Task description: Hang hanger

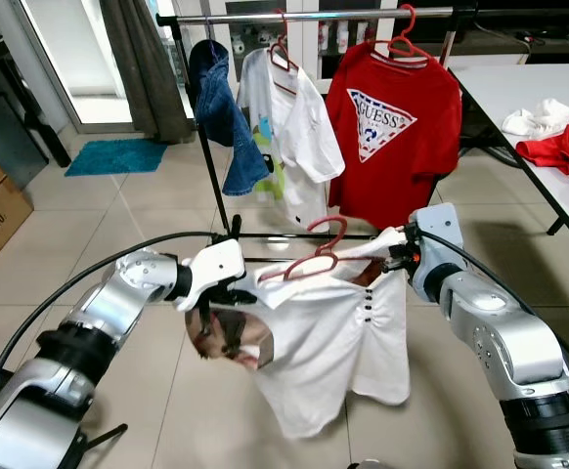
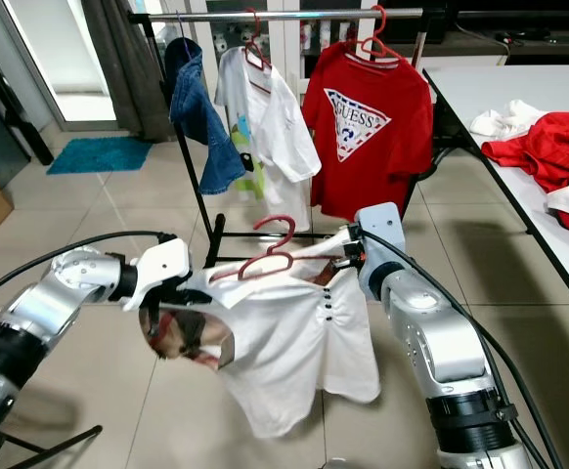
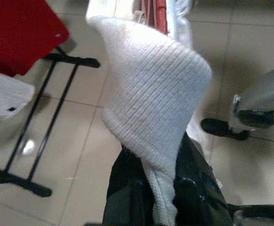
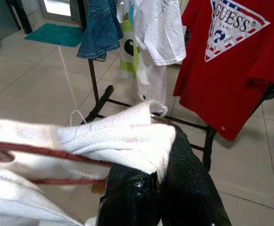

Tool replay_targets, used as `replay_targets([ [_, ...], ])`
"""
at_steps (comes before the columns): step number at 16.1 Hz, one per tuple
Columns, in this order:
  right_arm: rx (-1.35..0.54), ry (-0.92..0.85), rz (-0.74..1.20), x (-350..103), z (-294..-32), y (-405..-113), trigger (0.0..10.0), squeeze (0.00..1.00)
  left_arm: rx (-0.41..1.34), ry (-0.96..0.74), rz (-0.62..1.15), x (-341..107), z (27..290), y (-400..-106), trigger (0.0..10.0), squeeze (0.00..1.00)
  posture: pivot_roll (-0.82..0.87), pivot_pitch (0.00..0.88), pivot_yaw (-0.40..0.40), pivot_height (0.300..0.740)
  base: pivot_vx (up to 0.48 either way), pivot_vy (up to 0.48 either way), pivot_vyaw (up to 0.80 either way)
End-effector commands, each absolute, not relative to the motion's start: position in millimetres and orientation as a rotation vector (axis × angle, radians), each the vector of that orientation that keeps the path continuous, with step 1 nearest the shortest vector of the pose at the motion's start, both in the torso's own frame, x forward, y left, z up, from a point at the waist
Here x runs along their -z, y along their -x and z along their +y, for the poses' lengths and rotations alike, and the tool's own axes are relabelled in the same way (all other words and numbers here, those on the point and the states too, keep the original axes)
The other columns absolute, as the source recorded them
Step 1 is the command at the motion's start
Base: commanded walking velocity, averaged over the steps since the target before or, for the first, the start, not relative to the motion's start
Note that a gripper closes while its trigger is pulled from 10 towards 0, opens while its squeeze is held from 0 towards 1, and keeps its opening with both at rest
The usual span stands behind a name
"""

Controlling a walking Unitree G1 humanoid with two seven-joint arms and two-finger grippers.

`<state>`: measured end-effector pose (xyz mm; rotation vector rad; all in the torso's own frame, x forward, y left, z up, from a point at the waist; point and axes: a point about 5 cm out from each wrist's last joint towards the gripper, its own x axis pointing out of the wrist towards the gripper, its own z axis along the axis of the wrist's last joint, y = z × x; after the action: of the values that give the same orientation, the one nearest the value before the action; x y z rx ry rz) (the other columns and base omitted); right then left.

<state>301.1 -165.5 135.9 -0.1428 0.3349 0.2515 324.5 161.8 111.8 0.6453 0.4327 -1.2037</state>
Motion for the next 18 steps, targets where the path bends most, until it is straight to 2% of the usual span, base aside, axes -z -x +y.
replay_targets([
  [1, -0.265, 0.148, 0.331, -139, -162, -299, 0.0, 0.0, 1.184, -0.667, 0.422, -116, 164, -329, 0.0, 0.0, -0.2, 0.0, 0.074, 0.74, 0.0, 0.0, 0.0],
  [4, -0.319, 0.15, 0.349, -134, -146, -288, 0.0, 0.0, 1.17, -0.617, 0.346, -120, 150, -338, 0.0, 0.0, -0.2, 0.0, 0.078, 0.74, 0.0, 0.0, 0.0],
  [5, -0.344, 0.148, 0.353, -133, -140, -285, 1.9, 0.0, 1.176, -0.583, 0.314, -123, 144, -340, 0.0, 0.0, -0.2, 0.0, 0.081, 0.74, 0.0, 0.0, 0.0],
  [6, -0.364, 0.147, 0.357, -132, -135, -284, 4.2, 0.0, 1.203, -0.529, 0.284, -127, 137, -341, 0.0, 0.0, -0.2, 0.0, 0.085, 0.74, 0.0, 0.0, 0.0],
  [7, -0.39, 0.155, 0.347, -132, -131, -283, 8.5, 0.0, 1.228, -0.492, 0.266, -130, 131, -341, 0.0, 0.0, -0.21, 0.0, 0.089, 0.74, 0.0, 0.0, 0.0],
  [8, -0.411, 0.142, 0.34, -133, -129, -283, 10.0, 0.0, 1.238, -0.487, 0.264, -130, 130, -341, 0.0, 0.0, -0.21, 0.0, 0.092, 0.74, 0.0, 0.0, 0.0],
  [10, -0.439, 0.127, 0.331, -135, -126, -282, 10.0, 0.86, 1.246, -0.5, 0.264, -131, 129, -343, 0.0, 0.0, -0.21, 0.0, 0.096, 0.74, 0.0, 0.0, 0.0],
  [11, -0.449, 0.133, 0.332, -134, -127, -281, 10.0, 1.0, 1.243, -0.498, 0.258, -132, 130, -345, 0.0, 0.0, -0.2, 0.0, 0.097, 0.74, 0.0, 0.0, 0.0],
  [15, -0.6, 0.291, 0.378, -131, -141, -268, 10.0, 1.0, 1.224, -0.543, 0.258, -140, 149, -348, 0.0, 0.0, -0.2, 0.0, 0.1, 0.74, 0.0, 0.0, 0.0],
  [18, -0.592, 0.466, 0.421, -135, -181, -262, 10.0, 1.0, 1.268, -0.595, 0.279, -145, 168, -345, 0.0, 0.0, -0.2, 0.0, 0.1, 0.74, 0.0, 0.0, 0.0],
])
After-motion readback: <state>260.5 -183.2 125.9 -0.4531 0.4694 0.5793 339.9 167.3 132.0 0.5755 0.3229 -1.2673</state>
